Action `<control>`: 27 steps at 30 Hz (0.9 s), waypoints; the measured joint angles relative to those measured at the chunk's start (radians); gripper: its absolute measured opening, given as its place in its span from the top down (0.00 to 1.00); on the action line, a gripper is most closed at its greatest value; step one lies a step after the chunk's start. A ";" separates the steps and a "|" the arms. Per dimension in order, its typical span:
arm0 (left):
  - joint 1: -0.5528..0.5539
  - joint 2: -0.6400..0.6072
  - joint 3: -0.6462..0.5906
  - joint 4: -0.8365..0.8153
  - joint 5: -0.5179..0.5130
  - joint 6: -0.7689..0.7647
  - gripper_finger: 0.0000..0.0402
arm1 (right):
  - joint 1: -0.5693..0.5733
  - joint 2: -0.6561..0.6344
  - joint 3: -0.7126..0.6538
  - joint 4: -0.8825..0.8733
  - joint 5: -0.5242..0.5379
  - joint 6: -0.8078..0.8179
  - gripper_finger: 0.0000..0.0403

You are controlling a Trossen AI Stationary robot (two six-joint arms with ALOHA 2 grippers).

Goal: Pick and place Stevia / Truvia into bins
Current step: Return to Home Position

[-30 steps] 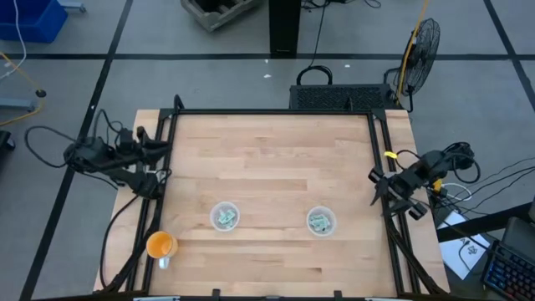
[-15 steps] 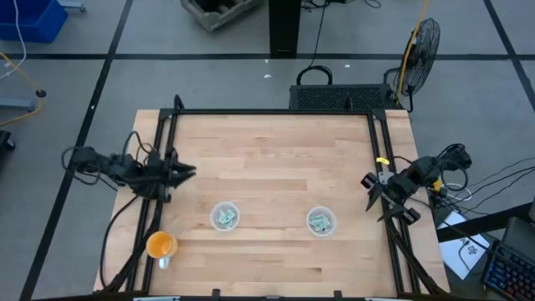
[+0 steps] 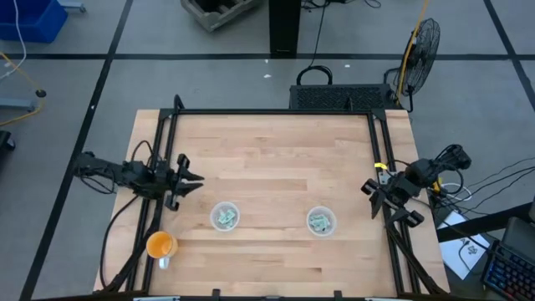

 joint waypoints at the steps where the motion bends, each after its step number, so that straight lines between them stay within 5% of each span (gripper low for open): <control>1: 0.015 0.000 0.000 0.012 0.004 0.002 0.77 | 0.000 0.000 0.000 -0.003 0.002 -0.014 0.57; 13: 0.232 0.000 0.000 -0.027 0.133 -0.032 0.77 | -0.102 0.000 0.000 -0.149 0.136 -0.082 0.57; 27: 0.339 0.000 0.000 -0.035 0.242 -0.038 0.77 | -0.162 0.000 -0.094 -0.005 0.027 -0.062 0.57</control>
